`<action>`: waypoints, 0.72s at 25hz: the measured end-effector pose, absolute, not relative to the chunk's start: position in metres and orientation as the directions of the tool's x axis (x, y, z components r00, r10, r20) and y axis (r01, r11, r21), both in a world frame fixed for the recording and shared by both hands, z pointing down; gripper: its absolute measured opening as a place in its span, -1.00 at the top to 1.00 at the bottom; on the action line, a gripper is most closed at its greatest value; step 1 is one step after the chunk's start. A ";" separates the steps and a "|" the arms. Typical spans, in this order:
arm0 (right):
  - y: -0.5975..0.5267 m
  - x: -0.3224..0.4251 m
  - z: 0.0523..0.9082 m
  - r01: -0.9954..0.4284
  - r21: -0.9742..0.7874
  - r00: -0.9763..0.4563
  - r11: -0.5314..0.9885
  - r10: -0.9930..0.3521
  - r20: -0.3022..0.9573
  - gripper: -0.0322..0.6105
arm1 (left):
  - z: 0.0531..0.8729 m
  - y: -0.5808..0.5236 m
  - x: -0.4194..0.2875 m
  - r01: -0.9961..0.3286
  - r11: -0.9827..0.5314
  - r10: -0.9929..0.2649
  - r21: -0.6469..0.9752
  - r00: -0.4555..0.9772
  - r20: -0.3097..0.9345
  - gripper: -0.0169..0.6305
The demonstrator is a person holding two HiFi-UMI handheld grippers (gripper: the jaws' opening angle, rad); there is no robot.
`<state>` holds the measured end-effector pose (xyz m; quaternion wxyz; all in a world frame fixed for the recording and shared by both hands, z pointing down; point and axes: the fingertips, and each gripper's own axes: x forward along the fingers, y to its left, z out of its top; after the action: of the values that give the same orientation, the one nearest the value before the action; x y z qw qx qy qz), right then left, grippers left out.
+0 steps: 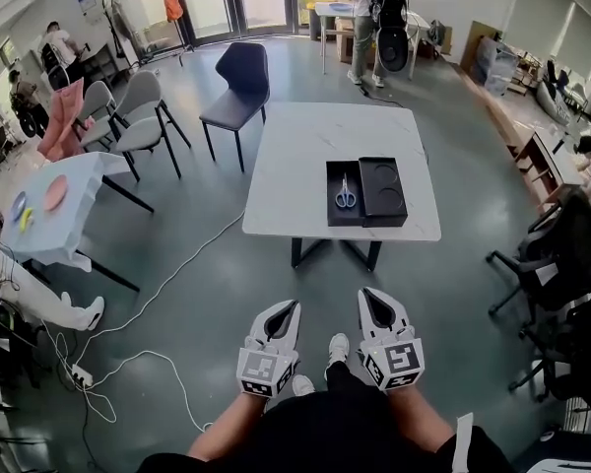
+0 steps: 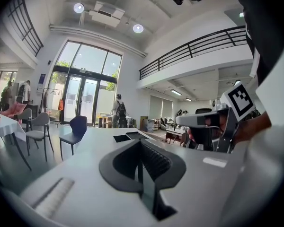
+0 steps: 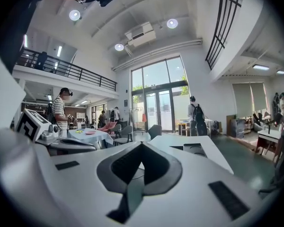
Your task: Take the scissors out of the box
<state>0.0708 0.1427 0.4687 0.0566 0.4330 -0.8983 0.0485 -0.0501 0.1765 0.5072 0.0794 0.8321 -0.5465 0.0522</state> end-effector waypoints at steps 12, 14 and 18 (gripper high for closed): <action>0.057 0.082 0.471 -0.766 -0.066 -0.641 0.639 -0.755 0.138 0.88 | 0.502 0.095 -0.028 -0.915 -0.402 -0.898 0.029 0.400 0.183 0.92; 0.044 0.083 0.472 -0.760 -0.078 -0.649 0.645 -0.749 0.134 0.89 | 0.505 0.084 -0.026 -0.917 -0.399 -0.898 0.022 0.395 0.191 0.92; 0.023 0.086 0.476 -0.750 -0.082 -0.661 0.657 -0.737 0.142 0.88 | 0.504 0.064 -0.021 -0.922 -0.386 -0.902 0.019 0.382 0.199 0.92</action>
<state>0.0856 0.0231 0.4759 0.0482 0.4090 -0.9088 0.0667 -0.0213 0.0642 0.5038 0.0633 0.8288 -0.5504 0.0781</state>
